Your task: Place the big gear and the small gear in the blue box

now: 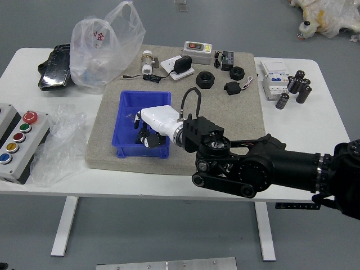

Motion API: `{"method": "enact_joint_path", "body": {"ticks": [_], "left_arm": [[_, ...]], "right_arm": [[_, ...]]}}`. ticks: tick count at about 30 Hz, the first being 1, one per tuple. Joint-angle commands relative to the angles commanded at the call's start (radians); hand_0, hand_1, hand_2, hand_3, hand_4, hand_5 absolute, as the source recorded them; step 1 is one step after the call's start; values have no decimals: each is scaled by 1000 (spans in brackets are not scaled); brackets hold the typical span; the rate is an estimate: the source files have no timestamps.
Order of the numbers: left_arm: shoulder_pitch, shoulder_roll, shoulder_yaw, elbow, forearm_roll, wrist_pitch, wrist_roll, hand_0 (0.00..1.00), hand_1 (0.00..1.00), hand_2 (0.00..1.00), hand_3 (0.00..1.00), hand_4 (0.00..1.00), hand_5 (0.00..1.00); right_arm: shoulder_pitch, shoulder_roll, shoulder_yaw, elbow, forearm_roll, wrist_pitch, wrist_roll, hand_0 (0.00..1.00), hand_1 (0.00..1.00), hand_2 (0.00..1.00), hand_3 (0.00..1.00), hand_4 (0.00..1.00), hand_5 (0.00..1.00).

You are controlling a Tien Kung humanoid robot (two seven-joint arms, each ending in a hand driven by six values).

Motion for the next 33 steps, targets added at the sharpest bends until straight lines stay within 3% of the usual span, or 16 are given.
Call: {"method": "enact_joint_path", "body": {"ticks": [25, 33], "left_arm": [[1, -4, -7, 0, 5, 0, -2, 653, 560, 528, 676, 657, 297], [3, -5, -11, 0, 6, 2, -3, 651, 560, 527, 677, 655, 294]], "right_arm": [[5, -8, 11, -2, -38, 23, -6, 317, 573, 631, 691, 642, 194], [-3, -30, 74, 16, -50, 25, -5, 316, 573, 638, 694, 671, 211]]}}
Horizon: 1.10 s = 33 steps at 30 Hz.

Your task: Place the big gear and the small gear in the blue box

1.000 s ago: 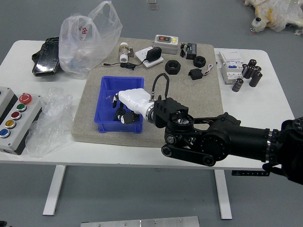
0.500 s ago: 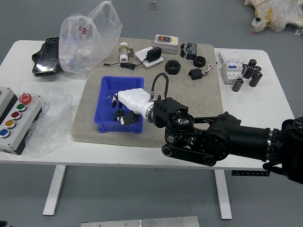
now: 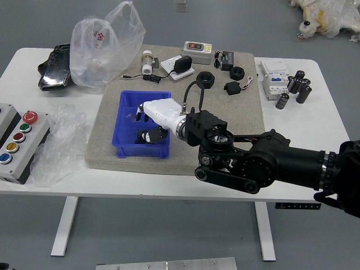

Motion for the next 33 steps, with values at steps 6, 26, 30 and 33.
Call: {"method": "enact_joint_path", "body": {"ticks": [6, 26, 30, 33], "left_arm": [[2, 0, -1, 0, 0, 1, -1, 650, 560, 528, 677, 652, 289], [10, -15, 12, 2, -20, 4, -6, 648, 555, 527, 672, 648, 294], [10, -17, 22, 4, -33, 6, -13, 647, 555, 528, 672, 648, 294], [11, -19, 25, 5, -35, 5, -13, 647, 555, 528, 672, 648, 294]], "right_arm": [[-1, -19, 33, 12, 2, -1, 3, 317, 573, 638, 694, 669, 212], [-204, -182, 392, 24, -129, -98, 64, 499, 620, 667, 681, 716, 286], [-290, -220, 516, 72, -139, -140, 112, 527, 624, 669, 676, 718, 298], [-348, -238, 599, 98, -129, -165, 149, 527, 624, 669, 676, 718, 298]]}}
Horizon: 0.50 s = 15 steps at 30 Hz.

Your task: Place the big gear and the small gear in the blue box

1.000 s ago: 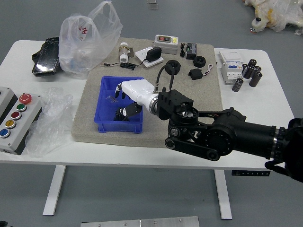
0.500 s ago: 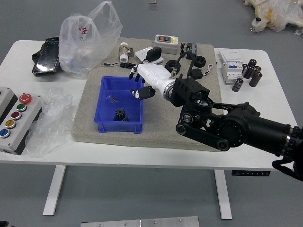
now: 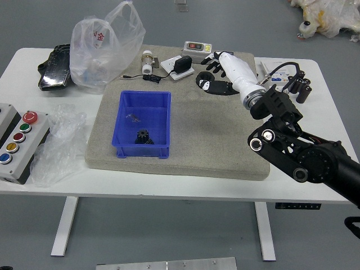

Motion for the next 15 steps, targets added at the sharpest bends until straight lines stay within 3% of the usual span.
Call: {"method": "enact_joint_path", "body": {"ticks": [8, 9, 15], "left_arm": [[-7, 1, 62, 9, -52, -6, -34, 648, 555, 528, 672, 647, 294], [-8, 2, 72, 11, -59, -6, -40, 649, 555, 530, 672, 647, 294], [-12, -1, 110, 15, -100, -5, -58, 650, 555, 530, 671, 647, 295]], "right_arm": [[-154, -18, 210, 38, 118, -36, 104, 535, 627, 670, 677, 728, 320], [-170, -18, 233, 42, 135, -38, 116, 550, 631, 675, 679, 760, 394], [-243, -21, 346, 53, 238, -37, 194, 554, 636, 676, 679, 749, 370]]}}
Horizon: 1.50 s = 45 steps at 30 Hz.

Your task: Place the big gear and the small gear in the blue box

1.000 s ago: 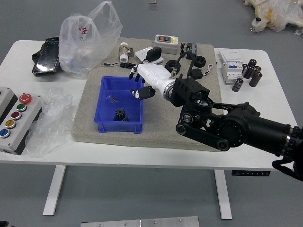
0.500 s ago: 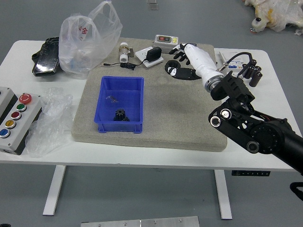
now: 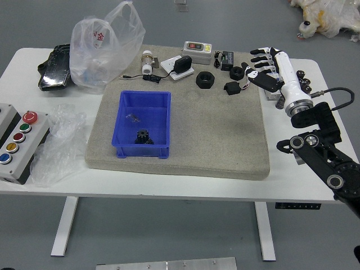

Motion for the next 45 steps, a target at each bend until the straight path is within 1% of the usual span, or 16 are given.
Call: {"method": "enact_joint_path", "body": {"ticks": [4, 5, 6, 9, 12, 17, 22, 24, 27, 29, 30, 34, 35, 36, 39, 45], "left_arm": [[-5, -3, 19, 1, -23, 1, -8, 650, 555, 530, 671, 647, 295], [-5, -3, 22, 1, -27, 1, -9, 650, 555, 530, 671, 647, 295], [-6, -3, 26, 1, -31, 1, -10, 650, 556, 532, 672, 649, 296], [-10, -3, 29, 1, -36, 2, -11, 650, 556, 532, 672, 649, 296], [-22, -3, 2, 0, 1, -6, 3, 652, 560, 533, 673, 651, 297], [-49, -3, -18, -1, 45, -20, 11, 652, 560, 533, 673, 651, 297], [-75, 6, -50, 1, 102, -31, 16, 653, 560, 534, 673, 651, 297], [-79, 10, -63, 1, 120, -33, 20, 653, 564, 534, 677, 652, 299], [-80, 12, -64, 1, 123, -33, 18, 653, 564, 534, 677, 652, 299], [-77, 11, -56, 2, 111, -30, 14, 653, 564, 534, 677, 652, 299], [-73, 10, -47, 3, 98, -27, 10, 654, 564, 534, 677, 654, 301], [-53, 4, -9, 5, 44, -17, -6, 654, 564, 534, 677, 654, 301], [-49, 2, -6, 5, 38, -16, -7, 654, 564, 534, 677, 654, 301], [-45, 1, -5, 5, 34, -15, -7, 654, 564, 534, 679, 655, 303], [-39, -1, -6, 5, 27, -11, -6, 654, 564, 534, 679, 655, 303], [-34, 6, -3, 5, 13, -5, -9, 654, 565, 535, 677, 655, 300]], "right_arm": [[-45, 1, 49, 3, 62, 4, 36, 554, 636, 676, 679, 749, 370], [-53, 1, 58, 4, 70, 5, 41, 554, 636, 676, 679, 749, 370], [-62, 2, 68, 5, 76, 5, 46, 559, 640, 677, 679, 734, 345], [-84, 3, 97, 6, 90, 4, 57, 559, 640, 677, 679, 734, 345], [-97, 2, 129, 6, 101, 4, 68, 561, 642, 678, 678, 737, 352], [-108, -2, 189, 14, 103, 3, 80, 561, 642, 678, 678, 737, 352], [-128, -16, 233, 24, 144, 5, 102, 564, 640, 677, 675, 737, 363], [-130, -19, 237, 21, 165, 7, 111, 559, 637, 670, 667, 730, 351], [-139, -21, 246, 19, 198, 8, 129, 559, 637, 670, 667, 730, 351], [-147, -21, 250, 18, 215, 9, 139, 559, 637, 670, 667, 730, 351], [-151, -20, 251, 17, 221, 10, 142, 556, 637, 666, 663, 739, 365], [-163, -19, 248, 15, 237, 14, 152, 556, 637, 666, 663, 739, 365], [-164, -19, 246, 15, 240, 15, 154, 556, 637, 666, 663, 739, 365], [-165, -19, 245, 15, 242, 16, 155, 557, 636, 666, 663, 752, 400], [-166, -20, 237, 14, 249, 19, 157, 557, 636, 666, 663, 752, 400], [-146, -14, 211, 0, 266, 23, 161, 556, 635, 666, 662, 756, 409]]}}
